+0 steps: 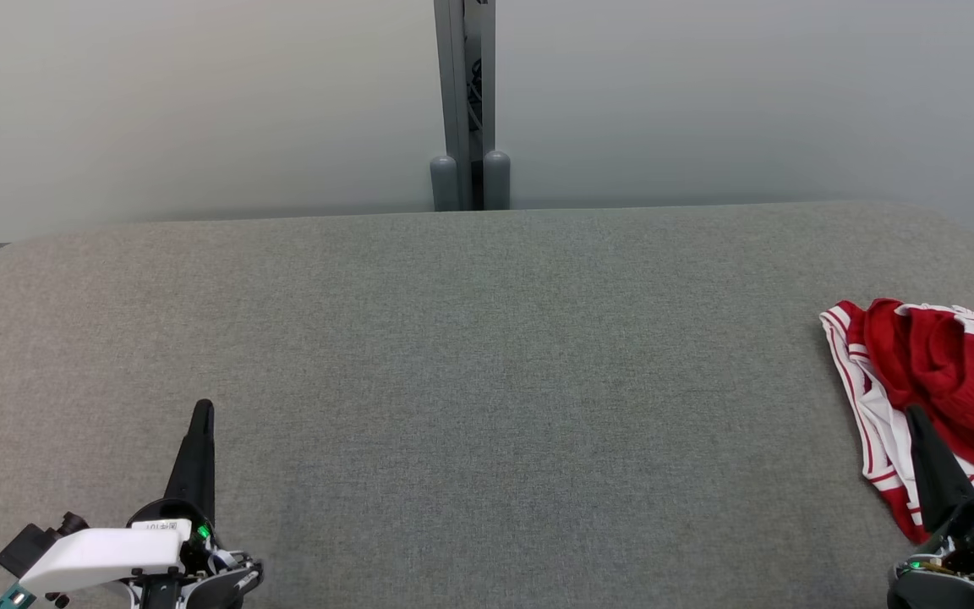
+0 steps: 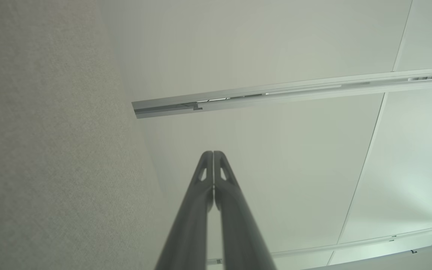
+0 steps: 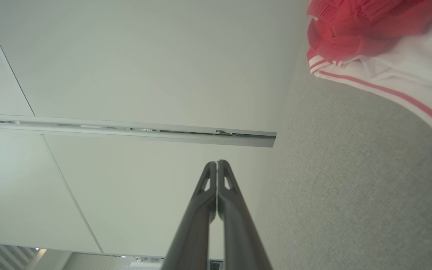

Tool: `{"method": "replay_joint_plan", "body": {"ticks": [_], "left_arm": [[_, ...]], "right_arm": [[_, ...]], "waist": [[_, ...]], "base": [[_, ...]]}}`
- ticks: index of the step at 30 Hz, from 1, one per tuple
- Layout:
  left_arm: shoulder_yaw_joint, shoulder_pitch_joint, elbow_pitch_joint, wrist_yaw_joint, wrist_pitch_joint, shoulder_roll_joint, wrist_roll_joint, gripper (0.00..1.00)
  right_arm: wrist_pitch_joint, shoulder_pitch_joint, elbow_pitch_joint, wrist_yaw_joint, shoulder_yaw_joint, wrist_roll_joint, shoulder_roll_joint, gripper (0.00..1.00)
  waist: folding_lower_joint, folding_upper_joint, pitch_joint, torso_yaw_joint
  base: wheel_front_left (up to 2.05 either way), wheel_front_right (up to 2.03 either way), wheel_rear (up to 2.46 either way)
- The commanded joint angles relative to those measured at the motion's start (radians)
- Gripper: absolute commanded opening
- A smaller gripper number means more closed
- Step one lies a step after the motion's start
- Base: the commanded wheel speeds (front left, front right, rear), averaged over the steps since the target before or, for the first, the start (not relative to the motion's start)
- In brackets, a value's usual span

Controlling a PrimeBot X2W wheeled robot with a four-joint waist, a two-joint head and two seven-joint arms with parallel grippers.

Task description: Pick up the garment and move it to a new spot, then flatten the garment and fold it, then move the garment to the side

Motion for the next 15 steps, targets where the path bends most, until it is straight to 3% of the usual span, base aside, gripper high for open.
{"method": "replay_joint_plan", "body": {"ticks": [1,15], "left_arm": [[0.006,-0.015,-0.007,-0.010,0.006,0.005,-0.013,0.00],[0.008,-0.017,-0.007,-0.010,0.010,0.005,-0.032,0.00]], "right_arm": [[0.009,-0.008,-0.004,0.001,-0.007,0.022,-0.011,0.00],[0.015,-0.008,-0.005,0.001,-0.013,0.041,-0.011,0.00]], "waist": [[0.0000,-0.0001,0.001,0.000],[0.0000,-0.0001,0.004,0.000]], "base": [[0.00,0.00,0.00],[0.00,0.00,0.00]]}}
